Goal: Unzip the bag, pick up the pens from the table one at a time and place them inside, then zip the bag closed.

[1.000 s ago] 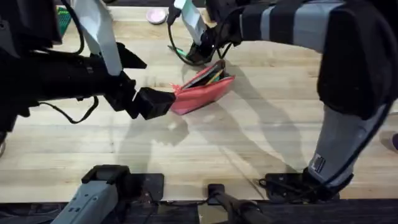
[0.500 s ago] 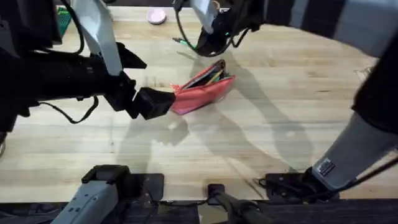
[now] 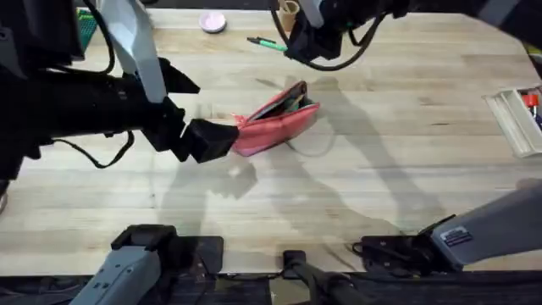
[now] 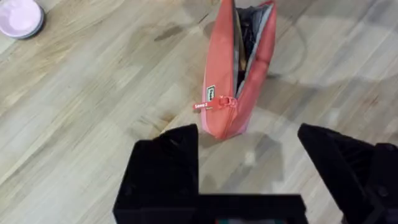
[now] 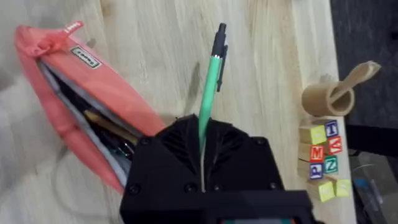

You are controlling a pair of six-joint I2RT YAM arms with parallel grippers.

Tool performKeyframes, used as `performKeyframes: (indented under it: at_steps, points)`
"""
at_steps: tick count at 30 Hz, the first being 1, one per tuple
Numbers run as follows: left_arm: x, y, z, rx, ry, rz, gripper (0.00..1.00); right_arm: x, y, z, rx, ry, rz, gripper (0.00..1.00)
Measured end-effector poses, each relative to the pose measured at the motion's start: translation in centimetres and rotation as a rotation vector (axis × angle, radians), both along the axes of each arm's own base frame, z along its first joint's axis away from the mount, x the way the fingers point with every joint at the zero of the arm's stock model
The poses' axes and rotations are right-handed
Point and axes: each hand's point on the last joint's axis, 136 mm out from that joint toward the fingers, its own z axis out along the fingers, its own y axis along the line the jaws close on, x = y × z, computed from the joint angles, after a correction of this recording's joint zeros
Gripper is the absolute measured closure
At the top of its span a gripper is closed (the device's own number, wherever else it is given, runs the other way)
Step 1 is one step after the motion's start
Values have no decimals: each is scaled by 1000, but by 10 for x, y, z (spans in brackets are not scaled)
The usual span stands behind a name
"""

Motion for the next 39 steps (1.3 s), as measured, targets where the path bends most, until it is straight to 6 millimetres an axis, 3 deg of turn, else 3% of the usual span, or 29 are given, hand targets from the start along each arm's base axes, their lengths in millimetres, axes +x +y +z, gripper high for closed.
performKeyframes:
  at_steps: [8, 13, 21, 27, 39]
  points:
    - [0, 0, 0, 0, 0, 0, 6, -18, -8, 35, 13, -53, 13, 970]
    - [0, 0, 0, 0, 0, 0, 6, -43, -19, 50, 8, -87, 39, 970]
    - [0, 0, 0, 0, 0, 0, 6, -76, -37, 25, -83, -74, 151, 970]
    - [0, 0, 0, 0, 0, 0, 6, -81, -51, 14, -154, -100, 250, 970]
    - [0, 0, 0, 0, 0, 0, 6, -90, -55, -3, -274, -175, 528, 968]
